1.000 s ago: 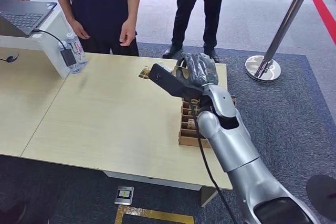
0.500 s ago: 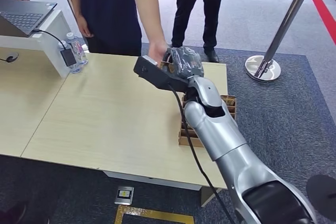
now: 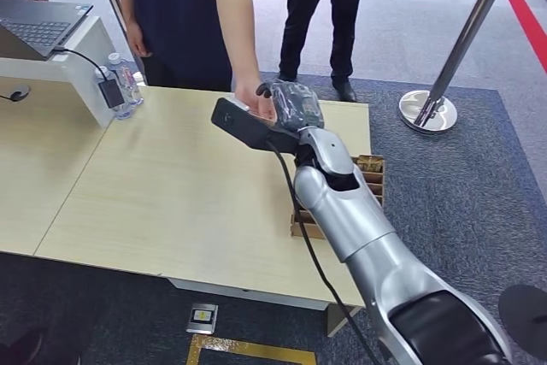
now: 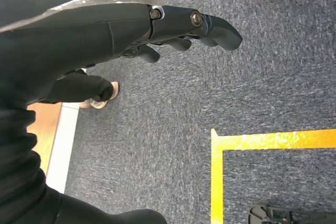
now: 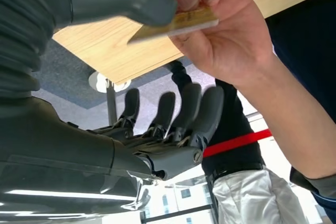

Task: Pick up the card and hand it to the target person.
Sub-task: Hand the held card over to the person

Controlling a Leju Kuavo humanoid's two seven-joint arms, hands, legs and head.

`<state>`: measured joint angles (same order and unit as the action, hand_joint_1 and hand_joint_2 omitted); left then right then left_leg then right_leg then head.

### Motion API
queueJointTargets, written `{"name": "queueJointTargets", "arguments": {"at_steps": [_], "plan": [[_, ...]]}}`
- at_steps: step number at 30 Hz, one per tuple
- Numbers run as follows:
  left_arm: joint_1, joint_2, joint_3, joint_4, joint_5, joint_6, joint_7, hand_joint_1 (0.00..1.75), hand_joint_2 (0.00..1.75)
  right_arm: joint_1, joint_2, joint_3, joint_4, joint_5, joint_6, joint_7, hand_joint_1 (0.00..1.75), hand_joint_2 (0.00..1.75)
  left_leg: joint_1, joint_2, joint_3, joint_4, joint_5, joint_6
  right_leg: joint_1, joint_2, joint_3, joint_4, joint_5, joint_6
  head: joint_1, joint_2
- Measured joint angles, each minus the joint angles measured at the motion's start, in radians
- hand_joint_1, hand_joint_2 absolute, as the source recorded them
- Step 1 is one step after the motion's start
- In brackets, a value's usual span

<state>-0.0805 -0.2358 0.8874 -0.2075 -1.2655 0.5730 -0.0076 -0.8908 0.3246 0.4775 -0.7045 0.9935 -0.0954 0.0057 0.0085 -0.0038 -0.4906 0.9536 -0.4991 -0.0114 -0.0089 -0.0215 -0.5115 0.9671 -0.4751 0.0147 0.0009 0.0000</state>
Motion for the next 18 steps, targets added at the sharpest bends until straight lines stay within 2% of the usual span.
{"name": "queueJointTargets", "arguments": {"at_steps": [11,14,18], "plan": [[0.0,0.0,0.002,0.0,0.007,0.002,0.0,0.0,1.75,-0.001,-0.009,0.002,0.014,0.016,-0.058,-0.014,0.0,1.75,0.0,0.0,0.0,0.0,0.0,0.0,0.0,0.0,0.0,0.0,0.0,0.0,0.0,0.0],[0.001,0.0,0.003,0.0,0.008,0.003,0.0,0.0,1.75,0.02,-0.039,0.003,-0.02,0.043,-0.096,-0.006,0.0,1.75,0.0,0.0,0.0,0.0,0.0,0.0,0.0,0.0,0.0,0.0,0.0,0.0,0.0,0.0],[0.004,0.0,0.009,0.0,0.017,0.003,0.0,0.0,1.75,0.091,-0.125,-0.004,-0.126,0.099,-0.176,0.019,0.0,1.75,0.0,-0.001,0.0,0.001,0.0,0.0,0.0,0.0,0.0,-0.001,0.0,0.001,0.0,0.0]]}}
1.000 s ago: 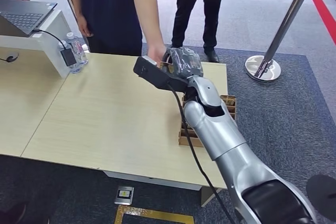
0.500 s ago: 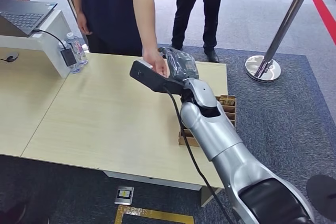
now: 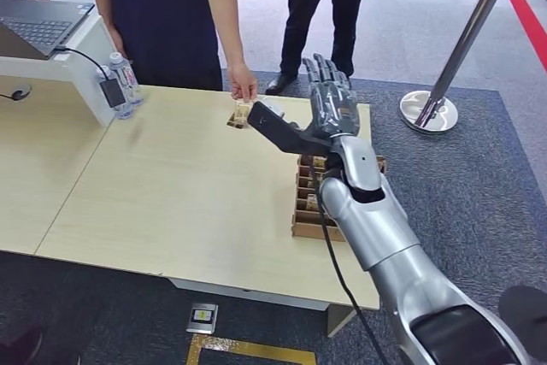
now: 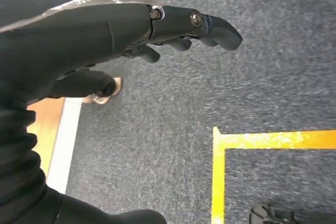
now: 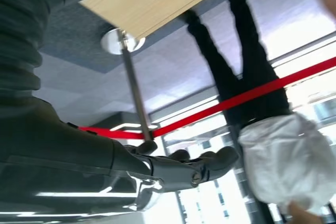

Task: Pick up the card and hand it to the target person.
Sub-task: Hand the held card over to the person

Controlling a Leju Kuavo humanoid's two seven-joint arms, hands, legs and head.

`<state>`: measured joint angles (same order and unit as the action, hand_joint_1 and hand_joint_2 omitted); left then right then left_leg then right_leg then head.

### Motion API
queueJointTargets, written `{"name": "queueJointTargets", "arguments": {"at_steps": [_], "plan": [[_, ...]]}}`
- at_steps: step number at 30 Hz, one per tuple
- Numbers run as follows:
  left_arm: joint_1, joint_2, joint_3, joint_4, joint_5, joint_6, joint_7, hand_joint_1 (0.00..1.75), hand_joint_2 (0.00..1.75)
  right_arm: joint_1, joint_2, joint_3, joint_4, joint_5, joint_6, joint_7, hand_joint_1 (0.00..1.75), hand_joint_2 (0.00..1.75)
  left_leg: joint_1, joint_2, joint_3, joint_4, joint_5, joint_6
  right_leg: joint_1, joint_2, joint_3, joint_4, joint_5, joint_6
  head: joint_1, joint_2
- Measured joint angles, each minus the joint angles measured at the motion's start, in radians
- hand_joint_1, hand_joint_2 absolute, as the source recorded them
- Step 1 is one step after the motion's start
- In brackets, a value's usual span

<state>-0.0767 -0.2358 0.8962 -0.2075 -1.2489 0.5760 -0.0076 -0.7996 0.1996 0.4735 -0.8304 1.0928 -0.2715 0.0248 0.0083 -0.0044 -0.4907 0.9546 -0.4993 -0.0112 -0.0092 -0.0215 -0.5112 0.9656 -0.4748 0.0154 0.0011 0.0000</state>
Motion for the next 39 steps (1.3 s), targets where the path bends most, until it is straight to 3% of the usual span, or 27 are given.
{"name": "queueJointTargets", "arguments": {"at_steps": [7,13,18,22,26,30,34,39], "plan": [[0.006,-0.001,0.017,0.0,0.021,0.0,0.0,0.0,1.75,0.223,-0.179,-0.131,-0.285,0.106,-0.168,0.038,0.0,1.75,0.0,-0.001,-0.001,0.001,-0.001,0.002,0.0,0.0,-0.001,-0.002,0.0,0.001,0.0,0.0],[0.01,-0.004,0.021,0.0,0.028,0.0,0.003,0.0,1.75,0.533,-0.289,-0.411,-0.608,0.08,-0.372,-0.004,0.0,1.75,0.0,-0.001,-0.002,0.001,-0.003,0.003,0.0,0.0,-0.001,-0.003,-0.001,0.002,0.0,0.0],[0.012,-0.006,0.021,0.0,0.028,0.0,0.015,0.0,1.75,0.782,-0.291,-0.72,-0.836,-0.15,-0.426,-0.132,0.0,1.75,0.0,-0.001,-0.003,0.0,-0.005,0.004,0.0,0.0,0.0,-0.004,-0.002,0.004,0.0,0.0],[0.01,-0.011,0.021,0.0,0.022,-0.003,0.018,0.0,1.75,0.883,-0.232,-0.952,-0.895,-0.319,-0.358,-0.233,0.0,1.75,0.0,0.0,-0.002,0.0,-0.005,0.004,0.0,0.0,-0.001,-0.004,-0.002,0.004,0.0,0.0],[0.01,-0.012,0.021,0.0,0.014,-0.009,0.02,0.0,1.75,0.905,-0.165,-1.195,-0.844,-0.328,-0.225,-0.274,0.0,1.75,0.0,0.0,-0.002,0.0,-0.004,0.004,0.0,0.0,0.0,-0.004,-0.002,0.004,0.0,0.0],[0.008,-0.012,0.02,0.0,0.011,-0.012,0.016,0.0,1.75,0.883,-0.139,-1.382,-0.68,-0.323,-0.16,-0.303,0.0,1.75,0.0,0.001,-0.001,0.0,-0.004,0.005,-0.001,0.0,0.001,-0.004,-0.001,0.003,0.0,0.0],[0.006,-0.012,0.017,0.0,0.005,-0.019,0.008,0.0,1.75,0.835,-0.15,-1.535,-0.386,-0.259,-0.185,-0.279,0.0,1.75,0.0,0.001,0.0,0.0,-0.004,0.005,0.0,0.0,0.001,-0.004,-0.001,0.003,0.0,0.0],[0.002,-0.012,0.016,0.0,0.004,-0.022,0.02,0.0,1.75,0.779,-0.172,-1.635,0.08,-0.229,-0.225,-0.157,0.0,1.75,0.0,0.001,0.0,0.0,-0.004,0.004,0.0,0.0,0.001,-0.003,-0.001,0.003,-0.001,0.0]]}}
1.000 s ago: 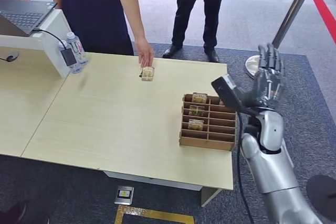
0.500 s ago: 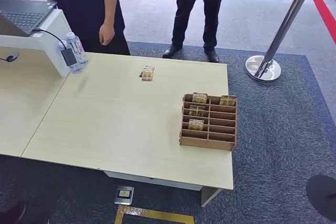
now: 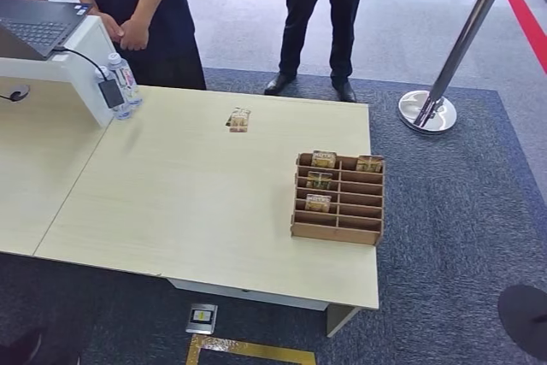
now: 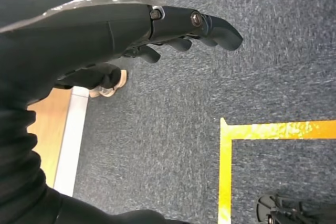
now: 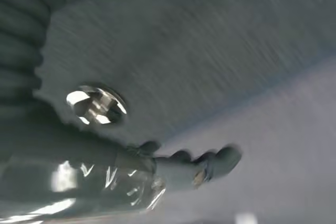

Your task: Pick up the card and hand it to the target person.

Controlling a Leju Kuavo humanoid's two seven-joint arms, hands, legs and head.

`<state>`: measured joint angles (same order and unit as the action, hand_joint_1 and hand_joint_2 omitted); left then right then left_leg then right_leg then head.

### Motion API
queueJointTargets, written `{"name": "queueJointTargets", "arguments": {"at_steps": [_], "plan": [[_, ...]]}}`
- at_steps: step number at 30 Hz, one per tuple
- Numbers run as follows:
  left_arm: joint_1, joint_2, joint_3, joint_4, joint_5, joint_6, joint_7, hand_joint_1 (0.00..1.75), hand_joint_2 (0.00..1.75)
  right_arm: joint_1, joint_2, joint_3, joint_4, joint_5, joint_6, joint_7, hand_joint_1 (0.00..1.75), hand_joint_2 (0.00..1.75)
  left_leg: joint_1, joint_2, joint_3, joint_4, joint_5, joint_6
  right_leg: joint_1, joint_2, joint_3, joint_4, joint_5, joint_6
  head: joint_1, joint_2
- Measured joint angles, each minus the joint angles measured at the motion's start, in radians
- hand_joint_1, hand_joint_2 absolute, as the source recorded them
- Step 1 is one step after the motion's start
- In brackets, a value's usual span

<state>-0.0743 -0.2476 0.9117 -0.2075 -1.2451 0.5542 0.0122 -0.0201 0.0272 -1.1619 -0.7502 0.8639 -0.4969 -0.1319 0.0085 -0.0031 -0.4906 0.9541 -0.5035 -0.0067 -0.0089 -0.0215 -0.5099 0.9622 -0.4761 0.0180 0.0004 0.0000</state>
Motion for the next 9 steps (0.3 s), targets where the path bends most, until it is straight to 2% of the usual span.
{"name": "queueJointTargets", "arguments": {"at_steps": [5,9], "plan": [[-0.002,0.001,0.0,0.0,0.004,0.01,-0.001,0.0,1.75,-0.034,0.035,-0.025,0.289,0.038,0.082,0.165,0.0,1.75,0.002,0.001,0.001,-0.001,0.001,-0.002,0.002,0.0,0.0,0.001,0.0,-0.001,0.0,0.0],[-0.002,0.002,0.0,0.0,0.005,0.019,-0.012,0.0,1.75,-0.044,0.079,-0.025,0.391,0.074,0.121,0.193,0.0,1.75,0.002,0.001,0.0,-0.001,0.002,-0.003,0.002,0.0,0.0,0.002,0.0,-0.002,0.0,0.0]]}}
